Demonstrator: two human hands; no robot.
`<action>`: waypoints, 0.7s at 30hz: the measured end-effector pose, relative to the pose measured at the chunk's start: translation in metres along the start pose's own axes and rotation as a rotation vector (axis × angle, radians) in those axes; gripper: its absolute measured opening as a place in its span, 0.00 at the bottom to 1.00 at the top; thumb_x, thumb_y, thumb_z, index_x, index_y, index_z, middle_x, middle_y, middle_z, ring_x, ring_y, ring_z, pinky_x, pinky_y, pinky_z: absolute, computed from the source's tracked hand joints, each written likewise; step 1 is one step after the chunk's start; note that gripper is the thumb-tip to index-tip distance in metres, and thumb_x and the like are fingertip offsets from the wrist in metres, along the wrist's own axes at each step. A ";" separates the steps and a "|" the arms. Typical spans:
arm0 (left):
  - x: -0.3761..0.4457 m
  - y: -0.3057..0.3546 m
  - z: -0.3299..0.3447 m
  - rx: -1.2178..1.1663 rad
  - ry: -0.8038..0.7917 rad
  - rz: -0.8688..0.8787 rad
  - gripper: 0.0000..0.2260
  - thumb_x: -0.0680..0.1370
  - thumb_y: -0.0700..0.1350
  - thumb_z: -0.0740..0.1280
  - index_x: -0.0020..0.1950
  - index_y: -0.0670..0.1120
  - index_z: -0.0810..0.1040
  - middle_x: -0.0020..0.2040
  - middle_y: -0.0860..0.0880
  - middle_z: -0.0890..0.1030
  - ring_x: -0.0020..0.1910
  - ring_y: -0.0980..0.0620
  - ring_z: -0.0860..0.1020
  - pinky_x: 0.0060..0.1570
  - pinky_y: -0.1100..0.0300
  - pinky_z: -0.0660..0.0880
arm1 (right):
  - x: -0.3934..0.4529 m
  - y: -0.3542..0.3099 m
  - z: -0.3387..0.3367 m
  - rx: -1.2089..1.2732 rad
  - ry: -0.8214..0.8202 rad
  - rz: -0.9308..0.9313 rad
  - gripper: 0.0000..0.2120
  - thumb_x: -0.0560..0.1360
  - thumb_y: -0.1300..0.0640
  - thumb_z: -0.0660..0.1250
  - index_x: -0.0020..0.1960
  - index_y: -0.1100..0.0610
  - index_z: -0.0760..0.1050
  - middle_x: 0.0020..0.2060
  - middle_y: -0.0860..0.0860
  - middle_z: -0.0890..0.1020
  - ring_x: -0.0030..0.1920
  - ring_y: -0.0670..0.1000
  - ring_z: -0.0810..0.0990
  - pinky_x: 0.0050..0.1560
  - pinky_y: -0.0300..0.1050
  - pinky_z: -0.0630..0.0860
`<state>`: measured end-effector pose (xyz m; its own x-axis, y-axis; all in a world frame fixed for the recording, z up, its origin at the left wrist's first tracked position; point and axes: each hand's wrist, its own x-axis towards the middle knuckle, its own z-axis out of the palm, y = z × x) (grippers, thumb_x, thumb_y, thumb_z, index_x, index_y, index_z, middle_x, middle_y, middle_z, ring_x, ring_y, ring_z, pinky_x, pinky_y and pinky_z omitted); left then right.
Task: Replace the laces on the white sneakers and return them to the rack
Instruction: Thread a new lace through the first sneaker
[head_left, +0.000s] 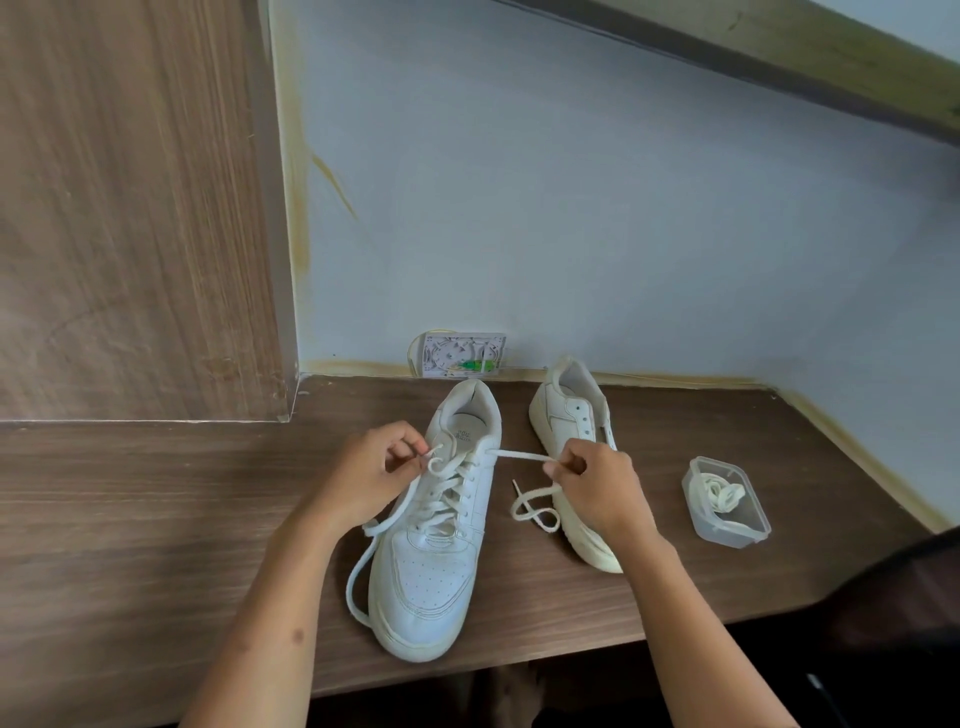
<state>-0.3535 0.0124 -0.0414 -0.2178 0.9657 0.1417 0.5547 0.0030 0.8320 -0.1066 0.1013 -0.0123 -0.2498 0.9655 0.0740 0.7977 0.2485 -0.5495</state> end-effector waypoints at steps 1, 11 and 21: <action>0.000 0.001 0.000 0.005 0.004 0.006 0.05 0.75 0.45 0.72 0.45 0.55 0.79 0.39 0.55 0.81 0.38 0.61 0.79 0.40 0.64 0.75 | -0.002 0.000 0.001 -0.023 -0.030 -0.011 0.09 0.77 0.51 0.69 0.41 0.55 0.75 0.35 0.47 0.77 0.33 0.45 0.74 0.38 0.43 0.73; 0.002 0.008 0.003 0.105 0.080 0.117 0.04 0.75 0.43 0.71 0.45 0.52 0.79 0.44 0.57 0.81 0.46 0.62 0.78 0.46 0.71 0.72 | -0.013 -0.028 0.038 0.063 -0.024 -0.432 0.08 0.78 0.57 0.67 0.41 0.58 0.74 0.36 0.47 0.75 0.35 0.46 0.72 0.35 0.41 0.70; 0.002 0.004 0.000 0.204 0.269 0.028 0.06 0.78 0.41 0.66 0.44 0.51 0.77 0.36 0.54 0.80 0.37 0.52 0.79 0.40 0.47 0.77 | -0.001 -0.007 0.017 0.076 0.094 -0.098 0.13 0.77 0.61 0.66 0.35 0.56 0.71 0.25 0.46 0.71 0.27 0.45 0.67 0.28 0.37 0.63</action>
<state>-0.3513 0.0140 -0.0375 -0.3893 0.8629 0.3222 0.7066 0.0554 0.7055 -0.1210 0.0968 -0.0224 -0.2688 0.9409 0.2059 0.7273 0.3385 -0.5971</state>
